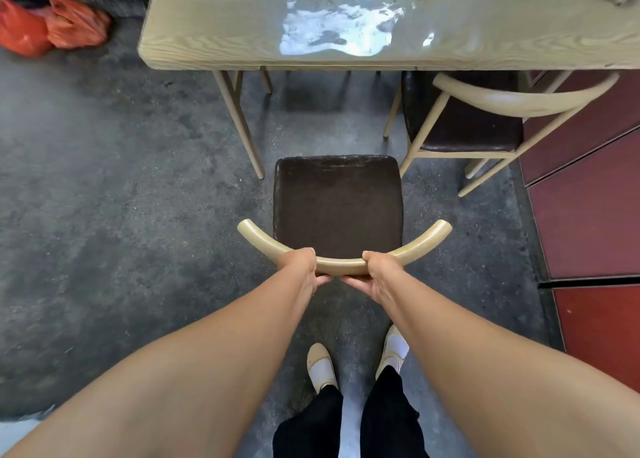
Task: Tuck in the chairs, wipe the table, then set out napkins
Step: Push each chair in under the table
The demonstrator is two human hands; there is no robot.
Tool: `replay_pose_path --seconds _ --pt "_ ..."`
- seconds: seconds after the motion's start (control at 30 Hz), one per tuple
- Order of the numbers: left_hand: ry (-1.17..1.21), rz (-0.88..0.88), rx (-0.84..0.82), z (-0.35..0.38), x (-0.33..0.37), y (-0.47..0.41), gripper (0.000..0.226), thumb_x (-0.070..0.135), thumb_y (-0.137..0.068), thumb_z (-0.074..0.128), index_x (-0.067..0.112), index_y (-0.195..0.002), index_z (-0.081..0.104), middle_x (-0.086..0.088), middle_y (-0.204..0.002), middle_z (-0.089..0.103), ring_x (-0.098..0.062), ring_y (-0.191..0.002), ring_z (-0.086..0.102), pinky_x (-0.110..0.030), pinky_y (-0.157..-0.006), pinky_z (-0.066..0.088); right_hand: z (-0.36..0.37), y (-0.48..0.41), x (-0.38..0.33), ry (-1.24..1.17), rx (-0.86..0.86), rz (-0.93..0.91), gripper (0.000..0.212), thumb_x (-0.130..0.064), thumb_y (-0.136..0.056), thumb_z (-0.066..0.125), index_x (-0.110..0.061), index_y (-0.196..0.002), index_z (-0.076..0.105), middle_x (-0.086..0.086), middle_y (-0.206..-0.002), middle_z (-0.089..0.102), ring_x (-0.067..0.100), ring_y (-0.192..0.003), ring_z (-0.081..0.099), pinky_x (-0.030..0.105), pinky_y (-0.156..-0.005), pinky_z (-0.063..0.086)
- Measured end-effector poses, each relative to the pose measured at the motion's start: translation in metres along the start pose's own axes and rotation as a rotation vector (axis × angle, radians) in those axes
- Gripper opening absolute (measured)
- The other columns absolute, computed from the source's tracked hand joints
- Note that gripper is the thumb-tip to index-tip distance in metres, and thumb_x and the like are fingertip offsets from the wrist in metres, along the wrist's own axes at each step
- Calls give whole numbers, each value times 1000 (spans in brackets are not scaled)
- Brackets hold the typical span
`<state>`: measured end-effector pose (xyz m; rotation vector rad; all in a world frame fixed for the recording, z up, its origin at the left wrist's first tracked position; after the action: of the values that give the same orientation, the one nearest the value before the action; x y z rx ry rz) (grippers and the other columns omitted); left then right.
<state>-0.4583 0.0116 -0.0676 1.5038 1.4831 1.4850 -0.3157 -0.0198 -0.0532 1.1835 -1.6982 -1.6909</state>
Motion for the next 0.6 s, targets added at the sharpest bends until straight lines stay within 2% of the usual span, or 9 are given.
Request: replay_pose_path --seconds 0.1,0.17,0.23,0.37,0.43,0.6 --pt "27 35 -6 8 22 -3 41 2 -95 53 2 -136 45 -17 -133 52 -38 -117 57 -54 -74 56 12 -3 -22 -17 -9 -63 44 -9 -95 55 1 -135 40 22 -124 57 35 -85 63 45 -56 57" --pt "26 34 -13 12 35 -7 42 2 -95 53 2 -136 45 -17 -133 52 -38 -117 57 -55 -76 56 20 -6 -32 -8 -4 -71 45 -9 -94 56 1 -135 39 21 -124 57 37 -91 64 44 -52 58" --pt "25 36 -13 15 49 -14 43 4 -94 55 1 -136 44 -18 -132 53 -39 -115 58 -54 -74 57 31 -11 -43 2 -8 -73 46 -10 -94 57 0 -135 39 22 -122 58 36 -83 63 42 -45 58" --pt "21 36 -7 22 72 -24 47 8 -94 58 2 -138 43 -18 -131 55 -38 -113 60 -48 -59 57 47 -24 -65 9 -29 -82 48 -11 -94 57 1 -136 38 22 -121 59 34 -78 63 44 -57 60" --pt "17 37 -9 28 83 -27 47 10 -94 58 4 -138 43 -17 -131 55 -36 -113 60 -44 -51 56 51 -29 -77 19 -11 -72 50 -13 -93 60 -1 -137 38 21 -119 60 33 -69 64 45 -61 61" --pt "36 63 31 41 126 -25 48 13 -93 61 3 -137 44 -18 -129 57 -37 -110 62 -43 -52 56 70 -34 -119 41 -13 -77 51 -15 -92 62 -1 -135 40 19 -117 62 33 -64 65 44 -57 61"
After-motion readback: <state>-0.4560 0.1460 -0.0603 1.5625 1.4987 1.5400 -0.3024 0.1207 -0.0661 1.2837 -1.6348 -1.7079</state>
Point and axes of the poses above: each hand's wrist, its own y-axis away from the middle knuckle, its own z-axis out of the palm, x = y × z, the point moved 5 cm from there along -y, towards the middle knuckle
